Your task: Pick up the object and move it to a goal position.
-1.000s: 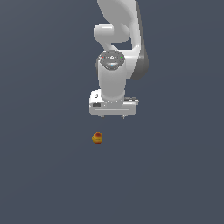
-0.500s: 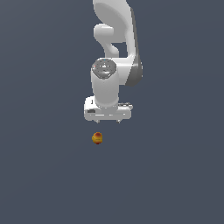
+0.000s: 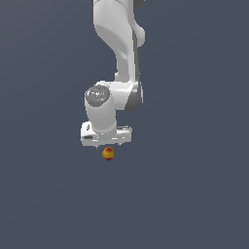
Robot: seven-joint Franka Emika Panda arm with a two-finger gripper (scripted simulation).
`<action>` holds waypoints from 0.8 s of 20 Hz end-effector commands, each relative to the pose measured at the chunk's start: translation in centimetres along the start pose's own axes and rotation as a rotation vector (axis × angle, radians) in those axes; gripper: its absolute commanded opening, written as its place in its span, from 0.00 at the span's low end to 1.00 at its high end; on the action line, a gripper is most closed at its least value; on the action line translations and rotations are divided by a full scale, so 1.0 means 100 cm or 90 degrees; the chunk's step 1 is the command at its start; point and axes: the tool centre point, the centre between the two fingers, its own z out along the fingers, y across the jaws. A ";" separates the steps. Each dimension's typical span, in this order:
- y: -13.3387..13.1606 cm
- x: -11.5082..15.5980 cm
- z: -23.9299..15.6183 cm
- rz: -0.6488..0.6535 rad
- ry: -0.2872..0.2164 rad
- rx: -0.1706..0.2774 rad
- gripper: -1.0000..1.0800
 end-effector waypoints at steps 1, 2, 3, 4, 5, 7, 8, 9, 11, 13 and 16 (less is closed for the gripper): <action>0.010 0.003 0.009 -0.011 0.004 -0.002 0.96; 0.013 0.004 0.012 -0.014 0.005 -0.002 0.96; 0.016 0.004 0.014 -0.016 0.006 -0.003 0.96; 0.018 0.004 0.016 -0.019 0.007 -0.003 0.96; 0.020 0.005 0.017 -0.020 0.007 -0.003 0.96; 0.022 0.005 0.019 -0.022 0.008 -0.004 0.96; 0.022 0.005 0.019 -0.022 0.008 -0.004 0.96; 0.021 0.004 0.018 -0.020 0.007 -0.004 0.96; 0.021 0.004 0.020 -0.020 0.007 -0.004 0.96; 0.021 0.004 0.025 -0.020 0.007 -0.004 0.96; 0.021 0.004 0.038 -0.021 0.007 -0.004 0.96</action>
